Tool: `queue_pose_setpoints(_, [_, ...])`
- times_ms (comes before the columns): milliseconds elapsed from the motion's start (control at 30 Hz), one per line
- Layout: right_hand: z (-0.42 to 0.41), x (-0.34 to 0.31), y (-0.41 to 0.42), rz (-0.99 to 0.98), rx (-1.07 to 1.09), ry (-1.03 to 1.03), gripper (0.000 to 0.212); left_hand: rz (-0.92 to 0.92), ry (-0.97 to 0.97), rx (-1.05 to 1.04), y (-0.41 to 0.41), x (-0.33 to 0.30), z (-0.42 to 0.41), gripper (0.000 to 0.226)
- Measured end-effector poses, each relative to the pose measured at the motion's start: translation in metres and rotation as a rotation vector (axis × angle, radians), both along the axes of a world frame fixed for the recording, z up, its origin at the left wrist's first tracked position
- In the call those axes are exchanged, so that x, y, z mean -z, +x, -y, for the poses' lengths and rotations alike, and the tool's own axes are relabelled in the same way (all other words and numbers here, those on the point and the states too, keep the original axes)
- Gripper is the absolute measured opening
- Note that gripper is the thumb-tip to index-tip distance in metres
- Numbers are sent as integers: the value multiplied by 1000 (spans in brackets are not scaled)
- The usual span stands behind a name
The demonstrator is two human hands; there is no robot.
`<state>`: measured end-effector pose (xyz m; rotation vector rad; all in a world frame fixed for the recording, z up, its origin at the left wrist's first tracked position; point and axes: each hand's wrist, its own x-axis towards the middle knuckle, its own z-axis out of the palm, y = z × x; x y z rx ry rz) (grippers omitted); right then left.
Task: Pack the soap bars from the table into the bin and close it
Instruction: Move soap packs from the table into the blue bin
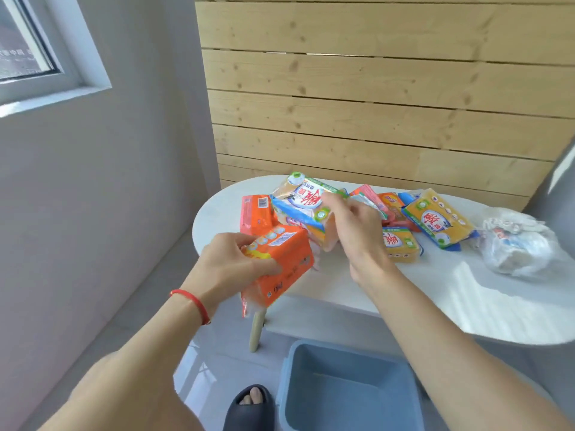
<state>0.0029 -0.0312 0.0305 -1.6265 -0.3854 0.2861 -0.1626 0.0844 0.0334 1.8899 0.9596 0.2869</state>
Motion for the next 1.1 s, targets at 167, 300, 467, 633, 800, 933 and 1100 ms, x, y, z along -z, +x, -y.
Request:
queue_pose_setpoints(167, [82, 3, 11, -240, -38, 126, 28, 50, 137, 64, 36, 25, 58, 64])
queue_pose_setpoints(300, [147, 14, 17, -336, -109, 167, 25, 64, 293, 63, 60, 40, 90, 71])
queue_pose_setpoints(467, [214, 35, 16, -577, -321, 299, 55, 282, 257, 11, 51, 52, 109, 62])
queue_pose_setpoints(633, [253, 86, 5, -750, -598, 68, 58, 37, 36, -146, 8, 168, 128, 31])
queue_pose_setpoints(800, [226, 169, -27, -913, -339, -172, 64, -705, -27, 186, 16, 263, 103, 59])
queue_pose_setpoints(933, [205, 221, -34, -915, -189, -263, 56, -694, 28, 221, 11, 288, 96, 40])
queue_pose_setpoints(1100, [173, 275, -37, -890, -261, -451, 47, -663, -342, 172, -1, 300, 126, 47])
